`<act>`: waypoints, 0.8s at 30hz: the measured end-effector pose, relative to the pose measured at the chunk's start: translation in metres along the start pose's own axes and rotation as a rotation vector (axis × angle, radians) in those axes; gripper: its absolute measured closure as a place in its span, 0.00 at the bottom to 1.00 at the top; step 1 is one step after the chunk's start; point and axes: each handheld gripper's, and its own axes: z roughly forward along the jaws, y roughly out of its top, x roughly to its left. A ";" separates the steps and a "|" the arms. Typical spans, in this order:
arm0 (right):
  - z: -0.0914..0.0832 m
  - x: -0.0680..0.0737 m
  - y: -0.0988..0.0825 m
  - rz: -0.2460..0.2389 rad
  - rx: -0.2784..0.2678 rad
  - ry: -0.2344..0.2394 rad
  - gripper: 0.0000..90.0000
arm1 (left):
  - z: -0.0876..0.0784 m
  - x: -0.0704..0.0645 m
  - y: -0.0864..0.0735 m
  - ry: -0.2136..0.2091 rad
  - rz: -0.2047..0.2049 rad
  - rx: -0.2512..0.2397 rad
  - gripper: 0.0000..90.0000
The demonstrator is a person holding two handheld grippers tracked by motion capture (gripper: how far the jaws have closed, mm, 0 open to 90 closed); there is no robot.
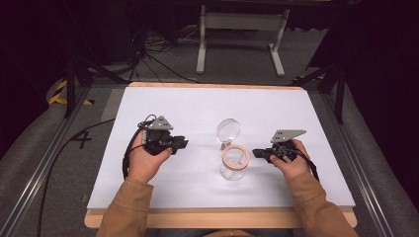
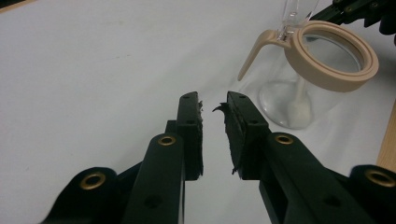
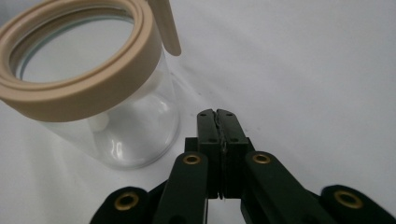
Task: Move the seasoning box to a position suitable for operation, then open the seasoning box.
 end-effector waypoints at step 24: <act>0.018 0.026 -0.013 -0.034 0.066 0.044 1.00 | 0.007 0.002 0.012 -0.036 0.023 -0.009 0.83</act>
